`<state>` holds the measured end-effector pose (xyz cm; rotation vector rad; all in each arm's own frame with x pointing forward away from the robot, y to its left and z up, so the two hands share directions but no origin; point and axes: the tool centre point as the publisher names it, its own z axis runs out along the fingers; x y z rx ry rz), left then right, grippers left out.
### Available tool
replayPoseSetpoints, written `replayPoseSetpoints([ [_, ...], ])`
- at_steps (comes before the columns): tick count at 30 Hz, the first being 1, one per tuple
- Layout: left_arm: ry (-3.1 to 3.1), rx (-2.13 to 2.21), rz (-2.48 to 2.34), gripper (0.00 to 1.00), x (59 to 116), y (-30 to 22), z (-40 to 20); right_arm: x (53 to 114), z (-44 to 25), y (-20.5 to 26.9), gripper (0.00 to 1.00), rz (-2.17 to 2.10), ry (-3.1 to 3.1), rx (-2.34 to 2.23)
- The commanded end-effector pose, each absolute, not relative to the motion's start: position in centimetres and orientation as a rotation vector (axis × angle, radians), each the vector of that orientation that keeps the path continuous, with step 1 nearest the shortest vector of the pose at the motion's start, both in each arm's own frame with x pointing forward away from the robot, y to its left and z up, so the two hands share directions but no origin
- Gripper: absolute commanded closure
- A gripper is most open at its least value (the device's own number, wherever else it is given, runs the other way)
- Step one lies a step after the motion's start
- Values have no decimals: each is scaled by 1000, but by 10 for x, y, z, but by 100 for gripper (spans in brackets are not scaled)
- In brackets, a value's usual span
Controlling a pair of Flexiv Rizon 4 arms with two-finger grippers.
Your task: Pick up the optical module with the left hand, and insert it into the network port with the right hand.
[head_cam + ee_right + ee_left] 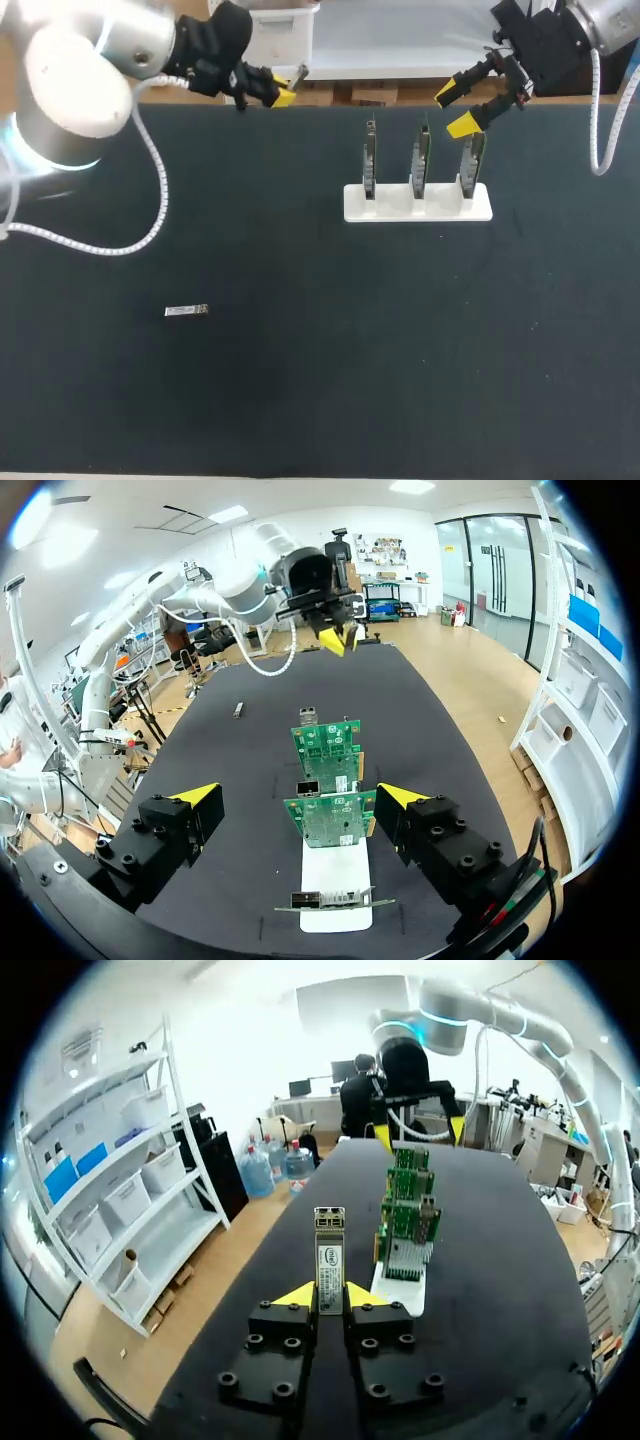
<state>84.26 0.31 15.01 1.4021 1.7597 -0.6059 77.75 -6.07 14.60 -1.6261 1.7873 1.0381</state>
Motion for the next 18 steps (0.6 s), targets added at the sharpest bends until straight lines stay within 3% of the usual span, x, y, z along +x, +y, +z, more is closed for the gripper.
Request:
replayPoseSetpoints([
  [1, 1713, 1378, -637, 100, 846, -7, 160, 775, 146, -61, 0, 1032, 1788, -1623],
  [18, 1504, 1396, -866, 100, 823, -83, 191, 775, 146, -61, 0, 1032, 1788, -1623],
])
